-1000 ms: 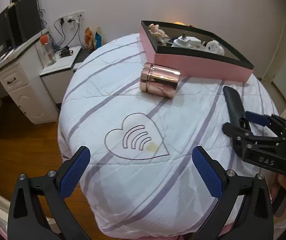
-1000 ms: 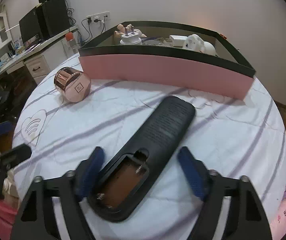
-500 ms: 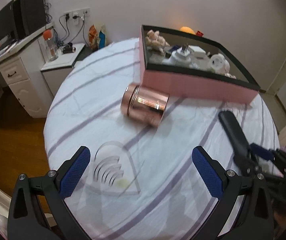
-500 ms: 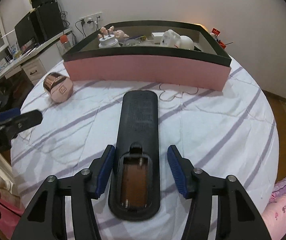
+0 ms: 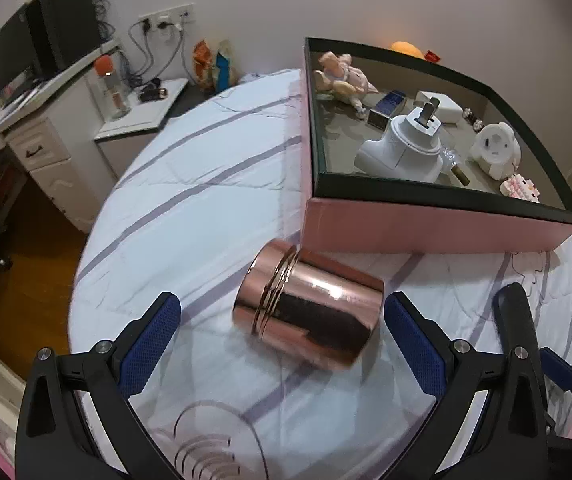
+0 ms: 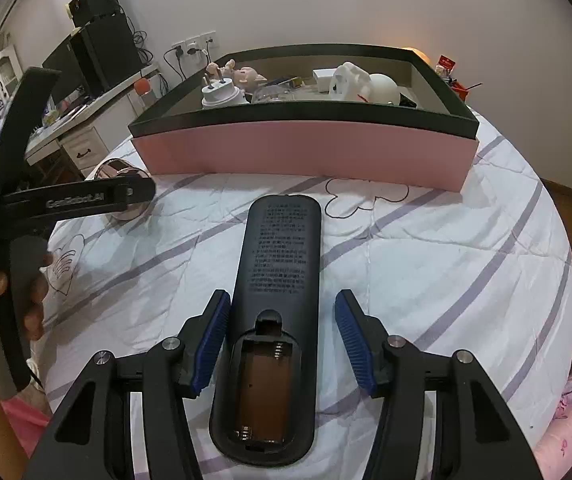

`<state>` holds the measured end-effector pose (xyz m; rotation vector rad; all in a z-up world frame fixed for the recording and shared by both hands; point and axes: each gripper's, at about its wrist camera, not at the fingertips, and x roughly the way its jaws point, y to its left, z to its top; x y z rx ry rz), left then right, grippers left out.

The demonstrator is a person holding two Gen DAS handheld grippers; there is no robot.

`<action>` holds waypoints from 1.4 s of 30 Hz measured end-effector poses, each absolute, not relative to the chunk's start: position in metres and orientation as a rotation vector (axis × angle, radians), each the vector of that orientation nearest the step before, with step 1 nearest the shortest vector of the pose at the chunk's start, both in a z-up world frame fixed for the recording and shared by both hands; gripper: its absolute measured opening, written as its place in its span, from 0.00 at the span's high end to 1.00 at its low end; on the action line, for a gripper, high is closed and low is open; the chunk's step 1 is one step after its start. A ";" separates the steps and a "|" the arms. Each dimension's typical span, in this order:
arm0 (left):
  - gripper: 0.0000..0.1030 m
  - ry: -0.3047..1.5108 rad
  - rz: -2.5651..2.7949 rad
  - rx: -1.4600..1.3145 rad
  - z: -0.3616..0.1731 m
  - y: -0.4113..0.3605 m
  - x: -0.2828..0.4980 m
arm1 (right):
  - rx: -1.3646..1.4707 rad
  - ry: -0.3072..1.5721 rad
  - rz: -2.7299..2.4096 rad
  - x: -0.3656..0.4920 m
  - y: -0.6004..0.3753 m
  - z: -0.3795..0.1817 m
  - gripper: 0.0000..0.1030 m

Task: Organize rigid objects
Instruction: 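Grasp the copper jar with the left tool while the right tool holds the remote, then lift the copper jar and remote and carry both over the pink box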

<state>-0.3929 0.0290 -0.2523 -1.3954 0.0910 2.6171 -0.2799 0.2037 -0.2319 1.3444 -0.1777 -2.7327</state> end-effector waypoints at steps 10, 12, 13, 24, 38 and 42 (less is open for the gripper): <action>0.46 0.062 2.435 -1.310 -0.254 0.035 -0.390 | 1.355 -0.158 -2.734 -0.282 0.203 -0.232 0.46; 0.46 0.102 2.424 -1.306 -0.253 0.036 -0.381 | 1.357 -0.146 -2.736 -0.283 0.203 -0.232 0.46; 0.46 0.114 2.419 -1.305 -0.254 0.036 -0.378 | 1.359 -0.143 -2.738 -0.283 0.203 -0.232 0.46; 0.45 0.242 2.436 -1.287 -0.252 0.039 -0.320 | 1.377 -0.093 -2.745 -0.271 0.198 -0.232 0.45; 0.47 0.208 2.448 -1.244 -0.255 0.042 -0.337 | 1.309 -0.075 -2.731 -0.279 0.201 -0.234 0.54; 0.47 0.165 2.426 -1.252 -0.251 0.036 -0.337 | 1.282 -0.161 -2.717 -0.277 0.210 -0.233 0.56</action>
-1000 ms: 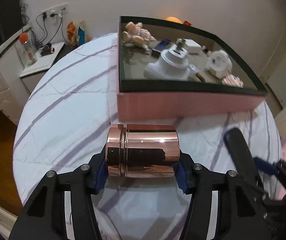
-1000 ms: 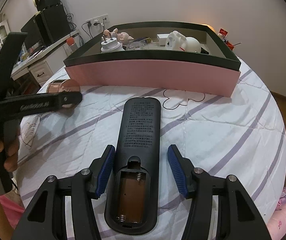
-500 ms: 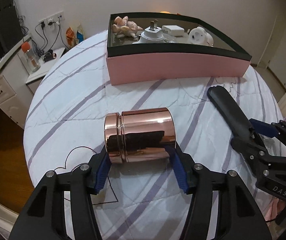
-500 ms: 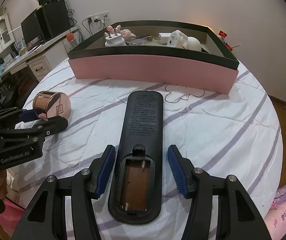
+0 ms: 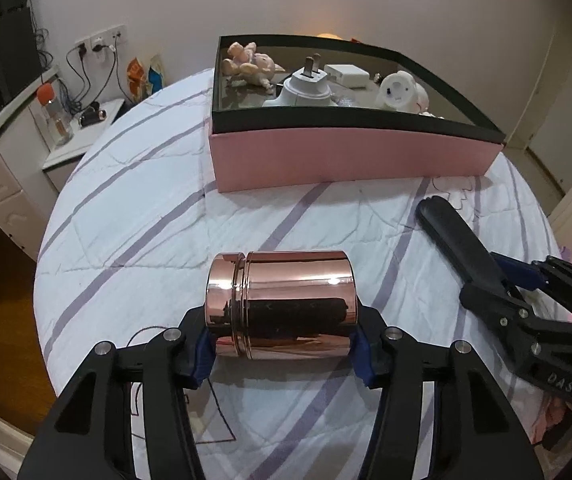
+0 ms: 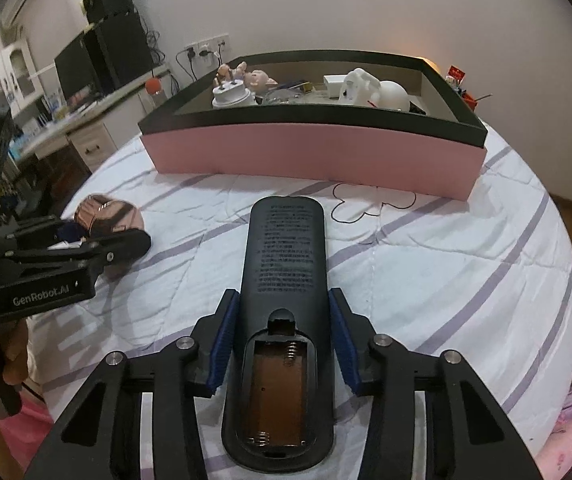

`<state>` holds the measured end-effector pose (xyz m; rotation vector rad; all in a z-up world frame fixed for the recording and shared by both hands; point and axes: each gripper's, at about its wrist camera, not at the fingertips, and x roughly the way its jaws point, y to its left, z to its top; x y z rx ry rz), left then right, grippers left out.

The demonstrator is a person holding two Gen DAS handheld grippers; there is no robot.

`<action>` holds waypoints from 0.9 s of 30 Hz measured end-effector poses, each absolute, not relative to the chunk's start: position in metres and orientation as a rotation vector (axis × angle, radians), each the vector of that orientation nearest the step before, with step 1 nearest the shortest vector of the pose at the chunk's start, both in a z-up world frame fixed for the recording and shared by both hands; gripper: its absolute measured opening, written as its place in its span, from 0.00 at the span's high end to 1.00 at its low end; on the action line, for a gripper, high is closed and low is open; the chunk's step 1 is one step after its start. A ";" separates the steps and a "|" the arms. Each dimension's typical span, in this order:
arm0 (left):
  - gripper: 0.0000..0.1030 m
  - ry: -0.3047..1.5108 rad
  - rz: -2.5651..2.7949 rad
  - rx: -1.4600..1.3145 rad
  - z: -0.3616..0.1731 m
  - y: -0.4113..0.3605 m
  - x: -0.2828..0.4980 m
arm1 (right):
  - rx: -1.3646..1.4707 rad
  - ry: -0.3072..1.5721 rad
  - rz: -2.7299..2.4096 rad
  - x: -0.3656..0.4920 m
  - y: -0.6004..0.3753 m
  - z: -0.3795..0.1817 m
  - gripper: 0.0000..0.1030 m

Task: Organize rigid objects
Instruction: 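Lift the copper jar and remote and carry both over the pink box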

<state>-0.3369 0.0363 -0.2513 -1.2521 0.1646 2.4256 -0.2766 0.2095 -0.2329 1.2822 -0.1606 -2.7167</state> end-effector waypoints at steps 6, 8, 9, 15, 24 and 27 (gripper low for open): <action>0.47 0.082 2.396 -1.247 -0.241 0.030 -0.331 | 1.235 -0.309 -2.671 -0.275 0.219 -0.228 0.57; 0.47 0.088 2.402 -1.231 -0.237 0.030 -0.329 | 1.223 -0.321 -2.676 -0.274 0.220 -0.225 0.57; 0.47 0.095 2.399 -1.231 -0.236 0.031 -0.328 | 1.218 -0.317 -2.679 -0.274 0.219 -0.223 0.57; 0.47 0.102 2.389 -1.198 -0.225 0.035 -0.323 | 1.189 -0.313 -2.704 -0.275 0.221 -0.210 0.57; 0.47 0.089 2.405 -1.121 -0.196 0.046 -0.326 | 1.141 -0.292 -2.754 -0.278 0.226 -0.187 0.57; 0.47 0.095 2.413 -1.083 -0.183 0.053 -0.329 | 1.112 -0.276 -2.778 -0.282 0.227 -0.176 0.57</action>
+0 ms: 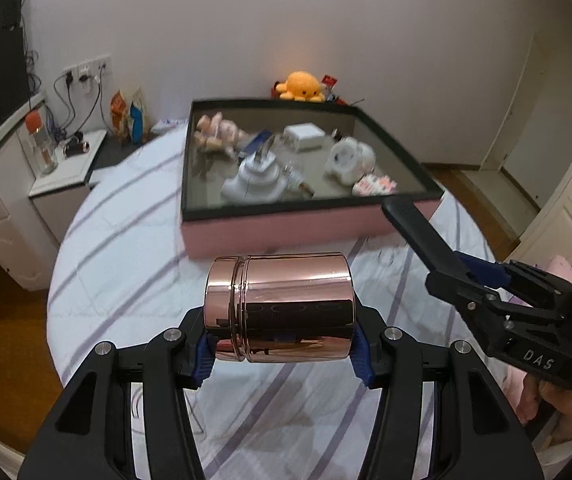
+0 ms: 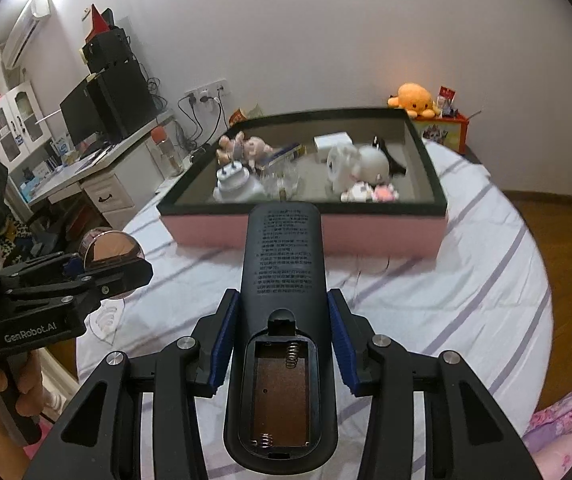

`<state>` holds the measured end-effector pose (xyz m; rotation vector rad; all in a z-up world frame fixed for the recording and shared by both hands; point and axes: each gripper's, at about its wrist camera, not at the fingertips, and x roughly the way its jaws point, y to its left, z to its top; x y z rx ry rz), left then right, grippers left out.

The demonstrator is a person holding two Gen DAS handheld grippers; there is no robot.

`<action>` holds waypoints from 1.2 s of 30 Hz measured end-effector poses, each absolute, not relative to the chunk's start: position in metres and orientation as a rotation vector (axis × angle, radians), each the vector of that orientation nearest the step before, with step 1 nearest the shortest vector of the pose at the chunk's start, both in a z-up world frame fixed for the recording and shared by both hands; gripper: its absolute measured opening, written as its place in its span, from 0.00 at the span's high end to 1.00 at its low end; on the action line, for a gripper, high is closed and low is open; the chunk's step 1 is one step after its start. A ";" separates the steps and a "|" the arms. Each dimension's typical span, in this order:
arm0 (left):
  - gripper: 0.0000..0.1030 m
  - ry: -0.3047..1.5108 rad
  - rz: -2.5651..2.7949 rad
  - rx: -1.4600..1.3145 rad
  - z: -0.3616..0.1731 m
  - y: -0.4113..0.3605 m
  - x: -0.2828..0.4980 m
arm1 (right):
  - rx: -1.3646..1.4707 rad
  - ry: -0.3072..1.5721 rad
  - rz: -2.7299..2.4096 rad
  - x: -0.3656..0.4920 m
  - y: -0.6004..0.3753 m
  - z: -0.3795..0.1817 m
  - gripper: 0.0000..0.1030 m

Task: Organize rigid objects
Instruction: 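Lift the copper jar and remote and carry both over the pink box, then lower the jar and remote into the box and open both tools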

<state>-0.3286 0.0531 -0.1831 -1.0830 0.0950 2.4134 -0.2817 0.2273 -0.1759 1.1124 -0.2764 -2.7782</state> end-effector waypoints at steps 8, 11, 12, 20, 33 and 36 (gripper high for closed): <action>0.47 0.118 2.442 -1.002 -0.153 0.076 -0.343 | 1.038 -0.231 -2.849 -0.299 0.232 -0.146 0.57; 0.47 0.136 2.439 -0.984 -0.146 0.084 -0.349 | 1.025 -0.210 -2.859 -0.309 0.232 -0.138 0.56; 0.47 0.142 2.438 -0.981 -0.144 0.087 -0.351 | 1.023 -0.201 -2.861 -0.311 0.232 -0.136 0.56; 0.47 0.172 2.442 -0.951 -0.133 0.105 -0.376 | 1.024 -0.174 -2.866 -0.342 0.237 -0.130 0.56; 0.47 0.177 2.450 -0.970 -0.132 0.108 -0.427 | 1.059 -0.132 -2.870 -0.394 0.248 -0.129 0.56; 0.47 0.185 2.459 -0.996 -0.134 0.108 -0.447 | 1.081 -0.120 -2.869 -0.409 0.249 -0.131 0.56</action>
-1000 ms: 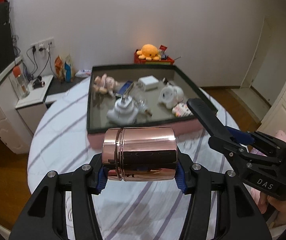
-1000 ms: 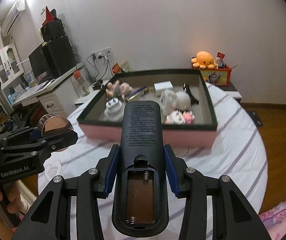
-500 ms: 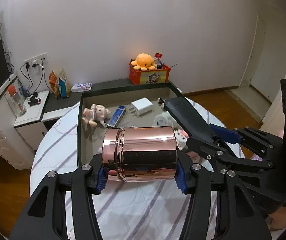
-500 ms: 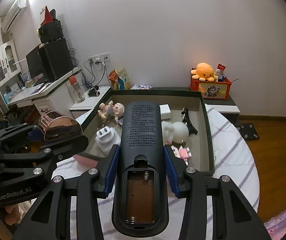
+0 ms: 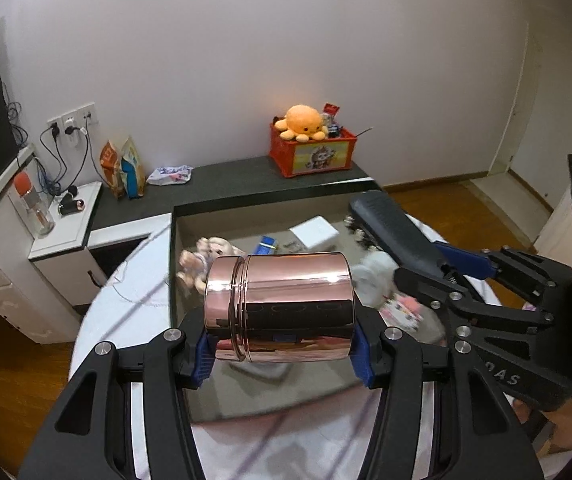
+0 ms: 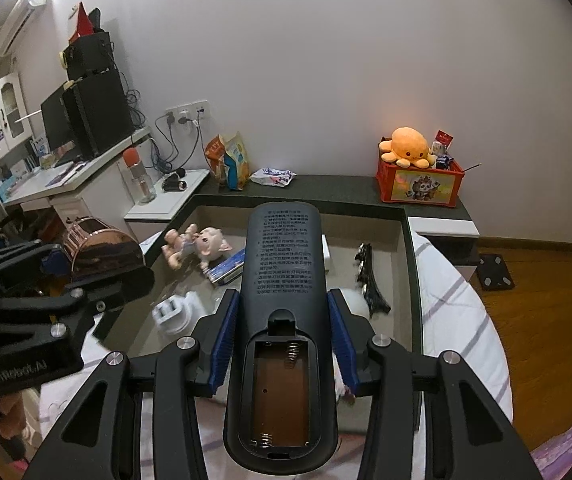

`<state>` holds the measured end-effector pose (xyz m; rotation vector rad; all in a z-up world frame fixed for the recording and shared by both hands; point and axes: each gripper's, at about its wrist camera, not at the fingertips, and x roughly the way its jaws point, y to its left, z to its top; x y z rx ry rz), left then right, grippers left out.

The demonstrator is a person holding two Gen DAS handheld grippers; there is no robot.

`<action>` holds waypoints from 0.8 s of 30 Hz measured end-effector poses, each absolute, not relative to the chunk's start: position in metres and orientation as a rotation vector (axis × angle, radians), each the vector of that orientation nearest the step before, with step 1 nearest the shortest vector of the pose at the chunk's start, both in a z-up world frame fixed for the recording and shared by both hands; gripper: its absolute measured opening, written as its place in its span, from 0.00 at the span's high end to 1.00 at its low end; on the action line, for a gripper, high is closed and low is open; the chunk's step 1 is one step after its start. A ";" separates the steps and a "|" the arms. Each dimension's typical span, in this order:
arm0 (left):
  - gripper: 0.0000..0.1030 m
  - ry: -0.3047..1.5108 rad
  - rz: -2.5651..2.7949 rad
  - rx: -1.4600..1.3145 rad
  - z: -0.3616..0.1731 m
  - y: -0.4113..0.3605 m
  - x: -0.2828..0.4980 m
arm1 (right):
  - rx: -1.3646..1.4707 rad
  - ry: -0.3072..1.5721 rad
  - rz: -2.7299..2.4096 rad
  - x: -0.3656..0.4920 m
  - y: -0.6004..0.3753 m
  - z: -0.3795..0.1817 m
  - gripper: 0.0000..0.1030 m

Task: Organize rigid objects
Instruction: 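Lower the jar and remote into the box and open both tools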

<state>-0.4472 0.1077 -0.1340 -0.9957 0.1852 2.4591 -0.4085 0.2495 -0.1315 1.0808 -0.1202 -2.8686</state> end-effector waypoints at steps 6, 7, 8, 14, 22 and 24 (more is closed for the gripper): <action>0.47 0.181 2.443 -1.063 -0.147 0.109 -0.486 | 1.151 -0.097 -2.842 -0.443 0.251 -0.143 0.56; 0.47 0.188 2.443 -1.075 -0.150 0.110 -0.492 | 1.166 -0.094 -2.833 -0.449 0.251 -0.145 0.56; 0.47 0.190 2.437 -1.090 -0.154 0.110 -0.498 | 1.181 -0.091 -2.823 -0.455 0.251 -0.148 0.56; 0.47 0.237 2.435 -1.171 -0.178 0.105 -0.516 | 1.235 -0.078 -2.761 -0.478 0.238 -0.162 0.56; 0.48 0.289 2.436 -1.202 -0.194 0.102 -0.518 | 1.307 -0.084 -2.717 -0.485 0.226 -0.181 0.56; 0.48 0.302 2.428 -1.195 -0.194 0.102 -0.514 | 1.316 -0.071 -2.720 -0.483 0.224 -0.183 0.56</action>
